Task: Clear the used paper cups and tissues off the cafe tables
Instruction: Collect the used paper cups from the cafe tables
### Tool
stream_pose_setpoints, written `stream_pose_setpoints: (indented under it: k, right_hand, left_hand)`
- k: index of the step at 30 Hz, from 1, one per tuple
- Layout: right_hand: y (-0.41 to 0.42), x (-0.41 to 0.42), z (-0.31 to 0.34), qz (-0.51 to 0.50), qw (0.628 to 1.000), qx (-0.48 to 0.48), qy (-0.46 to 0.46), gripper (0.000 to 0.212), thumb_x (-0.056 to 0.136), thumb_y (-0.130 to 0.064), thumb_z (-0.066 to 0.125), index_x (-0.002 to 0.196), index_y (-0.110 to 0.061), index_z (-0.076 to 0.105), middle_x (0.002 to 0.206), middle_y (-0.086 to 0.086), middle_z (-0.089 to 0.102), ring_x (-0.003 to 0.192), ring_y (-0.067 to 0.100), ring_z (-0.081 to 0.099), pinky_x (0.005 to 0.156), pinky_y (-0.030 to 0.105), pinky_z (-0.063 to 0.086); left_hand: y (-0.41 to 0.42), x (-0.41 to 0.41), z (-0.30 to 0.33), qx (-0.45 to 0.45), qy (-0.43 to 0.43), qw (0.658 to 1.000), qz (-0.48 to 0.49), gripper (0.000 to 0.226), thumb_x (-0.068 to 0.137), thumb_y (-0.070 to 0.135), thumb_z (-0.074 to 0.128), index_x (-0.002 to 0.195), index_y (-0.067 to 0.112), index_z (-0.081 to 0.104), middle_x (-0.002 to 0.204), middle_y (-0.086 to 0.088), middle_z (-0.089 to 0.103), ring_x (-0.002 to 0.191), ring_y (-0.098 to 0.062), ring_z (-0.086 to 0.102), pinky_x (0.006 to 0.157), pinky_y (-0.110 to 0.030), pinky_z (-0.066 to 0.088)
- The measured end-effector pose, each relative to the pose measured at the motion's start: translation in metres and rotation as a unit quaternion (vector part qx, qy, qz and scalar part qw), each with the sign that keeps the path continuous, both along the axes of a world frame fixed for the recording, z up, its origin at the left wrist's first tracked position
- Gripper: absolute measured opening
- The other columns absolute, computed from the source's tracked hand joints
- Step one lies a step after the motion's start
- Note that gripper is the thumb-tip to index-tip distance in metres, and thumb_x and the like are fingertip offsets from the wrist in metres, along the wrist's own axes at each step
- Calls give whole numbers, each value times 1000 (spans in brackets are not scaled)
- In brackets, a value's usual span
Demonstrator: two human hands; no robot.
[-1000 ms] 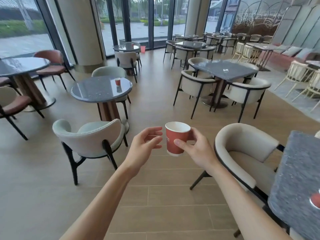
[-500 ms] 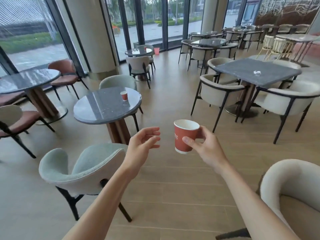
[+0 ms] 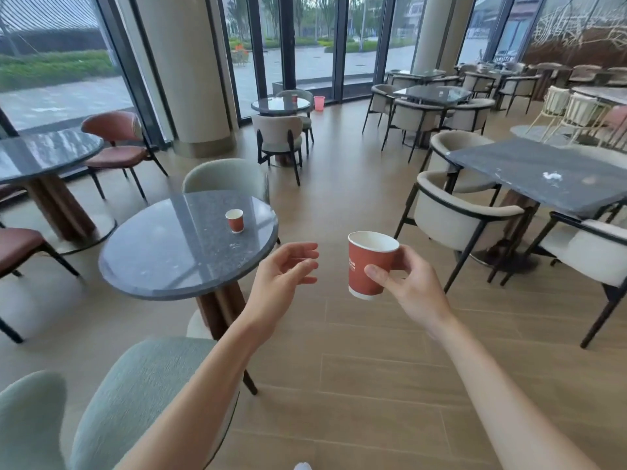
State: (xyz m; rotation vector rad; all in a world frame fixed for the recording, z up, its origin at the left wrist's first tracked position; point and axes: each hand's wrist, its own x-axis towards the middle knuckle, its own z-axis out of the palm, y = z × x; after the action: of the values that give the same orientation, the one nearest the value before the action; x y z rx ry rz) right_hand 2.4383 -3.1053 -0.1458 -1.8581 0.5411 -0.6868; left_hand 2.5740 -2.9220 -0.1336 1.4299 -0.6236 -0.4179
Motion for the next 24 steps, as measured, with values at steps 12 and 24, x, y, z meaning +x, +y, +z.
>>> stream_pose_setpoints:
  k: [12, 24]
  right_hand:
    - [-193, 219, 10, -47, 999, 17, 4, 61, 70, -49, 79, 121, -19, 64, 109, -11, 72, 101, -1, 64, 87, 20, 47]
    - [-448, 402, -13, -43, 998, 31, -16, 66, 67, -52, 79, 122, -18, 64, 111, -8, 73, 105, 3, 65, 91, 26, 50]
  left_hand:
    - [-222, 237, 10, 6, 28, 999, -43, 25, 95, -3, 61, 117, 5, 69, 110, -15, 70, 98, -19, 67, 88, -41, 61]
    - [-455, 423, -2, 28, 15, 999, -31, 25, 95, -4, 59, 112, 10, 71, 104, -10, 69, 96, -17, 67, 84, -36, 61]
